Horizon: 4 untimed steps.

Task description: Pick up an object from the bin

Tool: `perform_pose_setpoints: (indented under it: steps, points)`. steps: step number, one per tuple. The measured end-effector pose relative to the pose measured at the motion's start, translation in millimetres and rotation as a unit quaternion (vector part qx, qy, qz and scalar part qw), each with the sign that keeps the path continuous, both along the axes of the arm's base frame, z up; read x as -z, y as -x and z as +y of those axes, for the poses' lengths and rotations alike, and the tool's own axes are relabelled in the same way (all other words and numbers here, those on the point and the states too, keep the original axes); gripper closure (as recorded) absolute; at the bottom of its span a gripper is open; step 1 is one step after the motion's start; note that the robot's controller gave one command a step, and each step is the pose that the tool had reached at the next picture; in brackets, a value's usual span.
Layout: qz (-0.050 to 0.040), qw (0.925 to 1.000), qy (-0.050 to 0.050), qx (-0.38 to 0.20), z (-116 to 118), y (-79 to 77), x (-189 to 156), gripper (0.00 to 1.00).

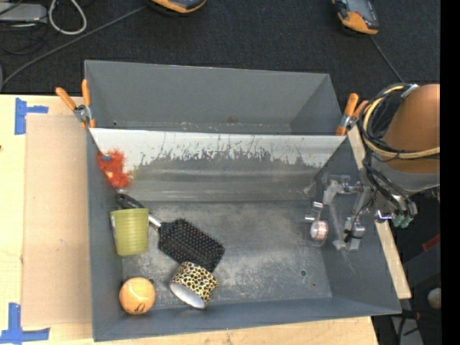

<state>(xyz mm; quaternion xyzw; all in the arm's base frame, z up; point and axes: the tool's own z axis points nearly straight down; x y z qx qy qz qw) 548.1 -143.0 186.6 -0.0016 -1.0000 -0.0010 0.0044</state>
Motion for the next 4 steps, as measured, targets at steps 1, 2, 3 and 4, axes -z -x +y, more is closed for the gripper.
perform_pose_setpoints:
  steps: [1,2,3,4]
  points:
    - [-0.0039,1.0,0.001,-0.002,0.8,-1.9,-4.6,0.0]
    - [-0.0059,0.9989,0.001,-0.048,-12.0,-41.4,81.4,0.0]
    - [-0.0071,0.9995,-0.002,0.03,-12.1,-72.1,106.6,0.0]
    - [-0.0148,0.9742,-0.003,-0.225,-8.5,-79.9,104.7,0.0]
